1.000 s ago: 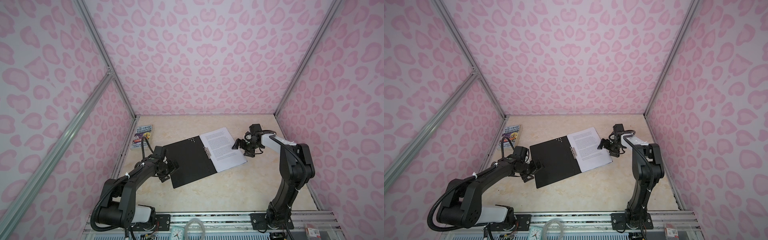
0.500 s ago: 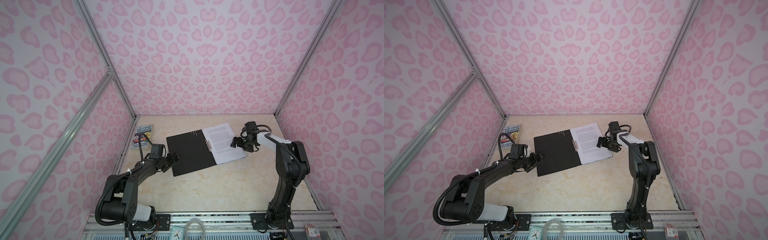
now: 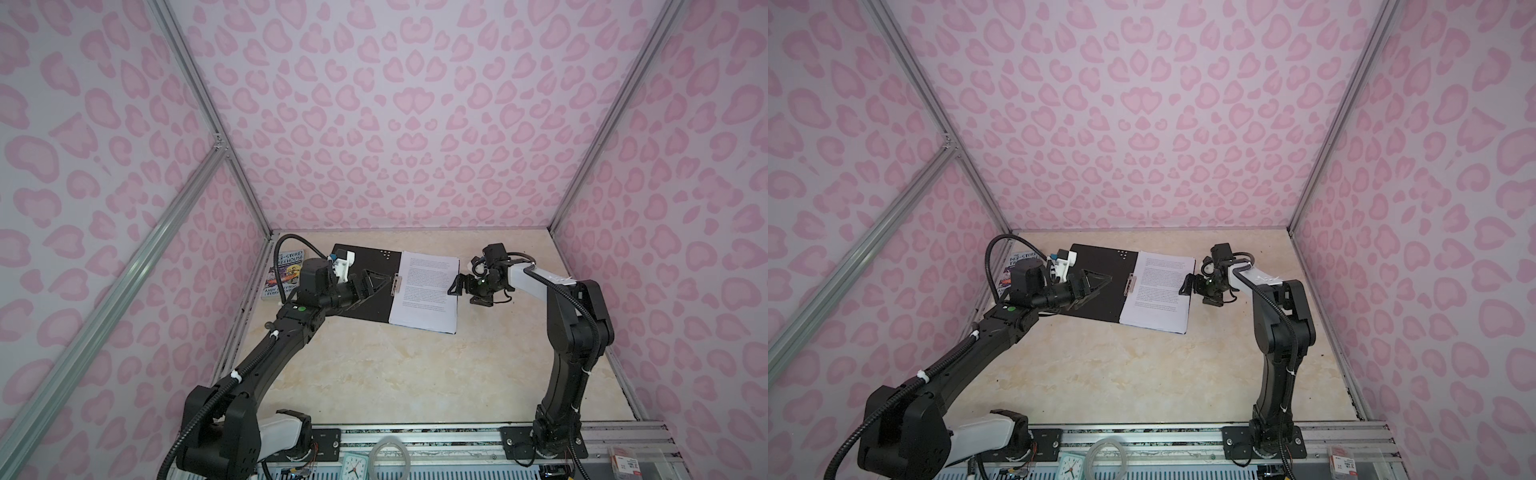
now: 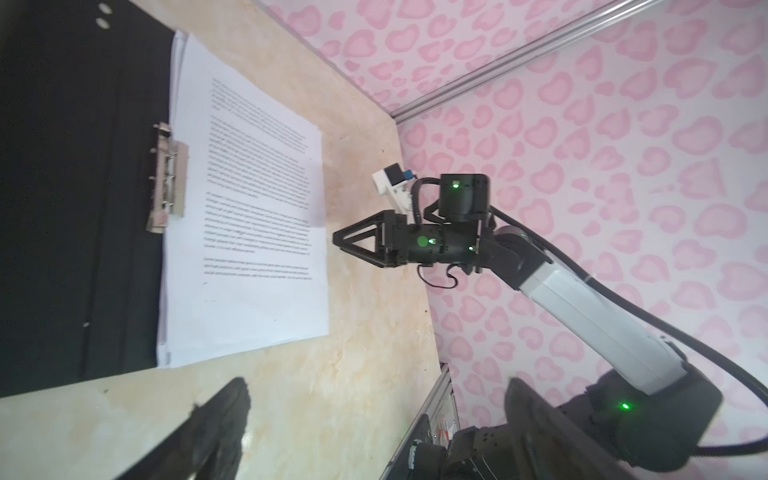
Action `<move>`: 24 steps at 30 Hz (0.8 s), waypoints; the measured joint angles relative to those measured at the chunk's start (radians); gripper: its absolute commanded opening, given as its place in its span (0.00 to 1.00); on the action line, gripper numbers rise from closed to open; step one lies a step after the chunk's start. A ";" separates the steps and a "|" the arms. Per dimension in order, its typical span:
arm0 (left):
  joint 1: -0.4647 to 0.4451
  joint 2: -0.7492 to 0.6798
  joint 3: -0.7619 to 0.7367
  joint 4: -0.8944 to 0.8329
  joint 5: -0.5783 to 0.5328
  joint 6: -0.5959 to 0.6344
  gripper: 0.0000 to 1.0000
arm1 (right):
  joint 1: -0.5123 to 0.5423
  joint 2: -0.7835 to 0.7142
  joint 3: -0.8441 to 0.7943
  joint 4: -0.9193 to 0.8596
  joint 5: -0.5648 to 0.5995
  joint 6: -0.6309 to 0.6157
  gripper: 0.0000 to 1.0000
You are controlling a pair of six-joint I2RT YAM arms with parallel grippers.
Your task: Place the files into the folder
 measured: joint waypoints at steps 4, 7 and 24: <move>0.072 0.000 0.008 -0.072 -0.074 -0.019 0.97 | 0.017 -0.023 0.016 -0.091 0.058 0.015 0.98; 0.089 0.009 0.008 -0.158 -0.122 -0.008 0.97 | 0.053 -0.023 0.087 -0.160 0.116 0.010 0.98; 0.057 -0.138 -0.093 -0.392 -0.207 0.064 0.97 | 0.418 0.497 1.009 -0.397 0.268 0.171 0.50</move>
